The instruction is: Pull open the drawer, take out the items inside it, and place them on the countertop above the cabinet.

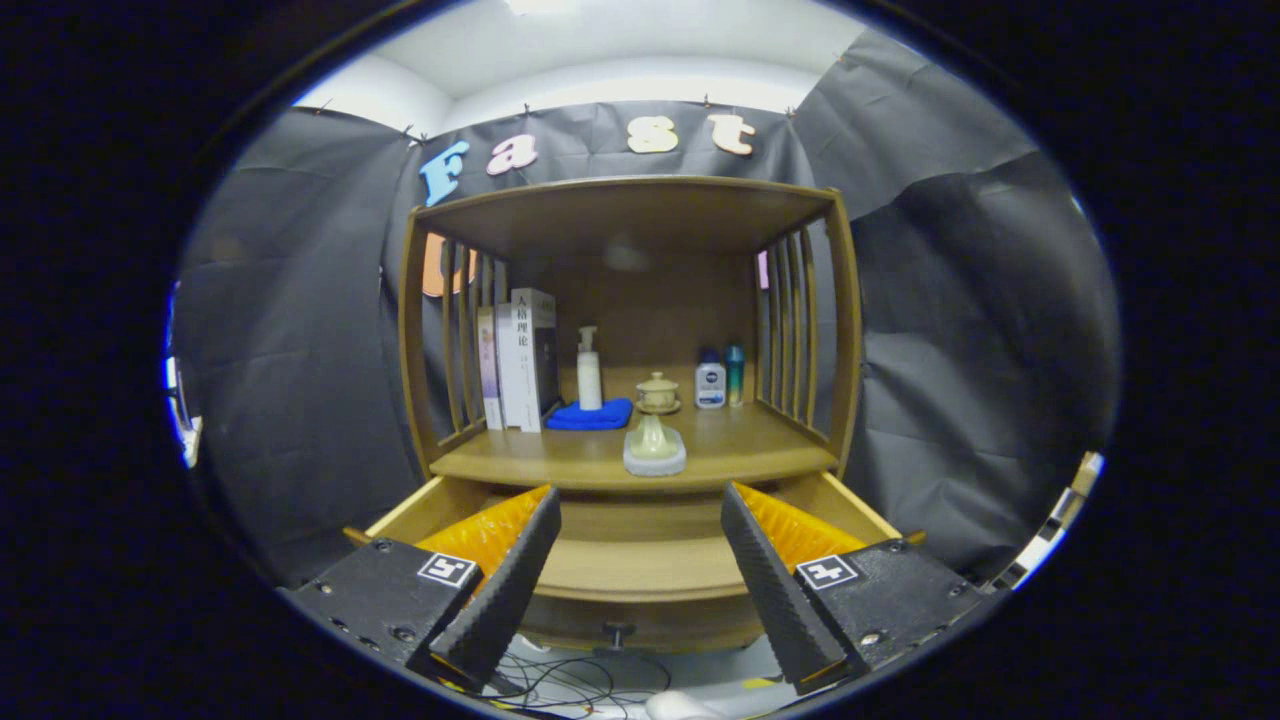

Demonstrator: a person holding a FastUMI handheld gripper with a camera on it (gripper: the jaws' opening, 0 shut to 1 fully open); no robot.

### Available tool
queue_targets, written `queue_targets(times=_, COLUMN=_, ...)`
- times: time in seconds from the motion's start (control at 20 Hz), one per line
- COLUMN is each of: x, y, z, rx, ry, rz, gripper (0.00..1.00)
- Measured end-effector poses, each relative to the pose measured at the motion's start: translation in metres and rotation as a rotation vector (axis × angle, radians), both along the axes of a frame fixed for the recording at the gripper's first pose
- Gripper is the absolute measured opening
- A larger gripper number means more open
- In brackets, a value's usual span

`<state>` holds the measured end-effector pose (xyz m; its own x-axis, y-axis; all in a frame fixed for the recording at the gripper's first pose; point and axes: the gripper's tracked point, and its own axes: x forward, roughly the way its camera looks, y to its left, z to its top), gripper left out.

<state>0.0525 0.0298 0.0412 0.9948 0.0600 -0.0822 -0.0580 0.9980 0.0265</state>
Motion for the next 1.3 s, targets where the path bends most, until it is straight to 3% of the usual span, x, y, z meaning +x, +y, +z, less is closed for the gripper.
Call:
queue_targets(times=0.3, x=-0.01, y=-0.002, z=-0.095, rx=0.034, ry=0.091, rz=-0.002, gripper=1.0)
queue_targets(times=0.6, x=0.01, y=0.01, z=-0.14, rx=-0.024, ry=0.139, rz=0.002, gripper=1.0)
queue_targets(times=1.3, x=0.026, y=0.025, z=-0.146, rx=-0.035, ry=0.095, rz=-0.012, gripper=1.0)
